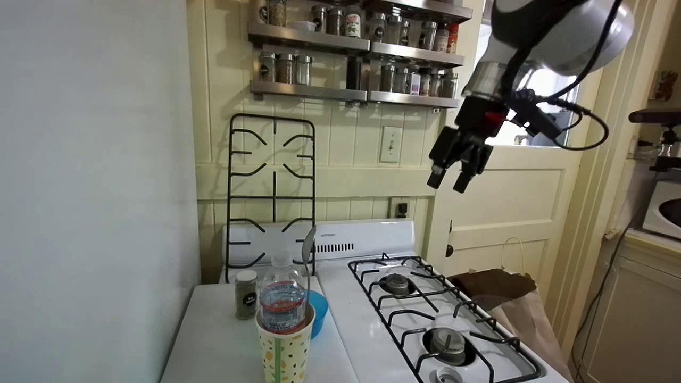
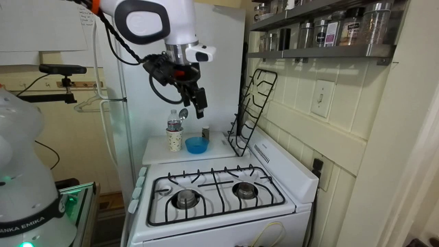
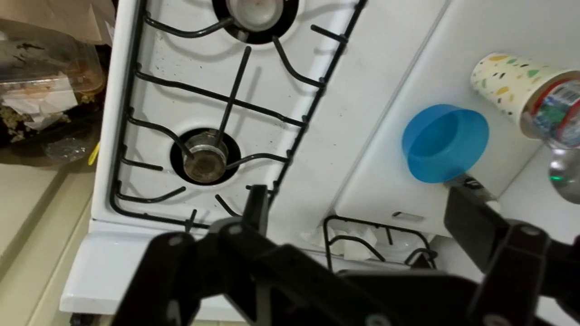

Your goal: Put the black stove rails against the wall

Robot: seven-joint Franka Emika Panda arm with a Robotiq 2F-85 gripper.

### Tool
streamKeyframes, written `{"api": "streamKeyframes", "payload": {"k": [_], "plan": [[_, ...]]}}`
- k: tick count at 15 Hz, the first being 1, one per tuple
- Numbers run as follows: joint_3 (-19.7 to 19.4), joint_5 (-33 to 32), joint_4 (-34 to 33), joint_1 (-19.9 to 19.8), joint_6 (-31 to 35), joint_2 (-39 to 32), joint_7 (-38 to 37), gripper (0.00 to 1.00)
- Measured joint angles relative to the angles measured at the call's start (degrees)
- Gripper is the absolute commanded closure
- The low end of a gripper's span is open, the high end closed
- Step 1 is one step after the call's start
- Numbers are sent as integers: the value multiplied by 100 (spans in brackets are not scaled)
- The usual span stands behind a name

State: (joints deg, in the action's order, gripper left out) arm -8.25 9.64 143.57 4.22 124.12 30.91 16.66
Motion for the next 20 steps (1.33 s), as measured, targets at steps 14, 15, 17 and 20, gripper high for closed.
{"api": "streamKeyframes", "payload": {"k": [14,15,17,20], "plan": [[233,295,-120,-385,880,-1575,-1662,0],[225,376,-119,-436,975,-1671,-1823,0],[221,482,-109,-541,1278,-1921,-2172,0],[256,498,-54,-645,2096,-2401,-2854,0]]}}
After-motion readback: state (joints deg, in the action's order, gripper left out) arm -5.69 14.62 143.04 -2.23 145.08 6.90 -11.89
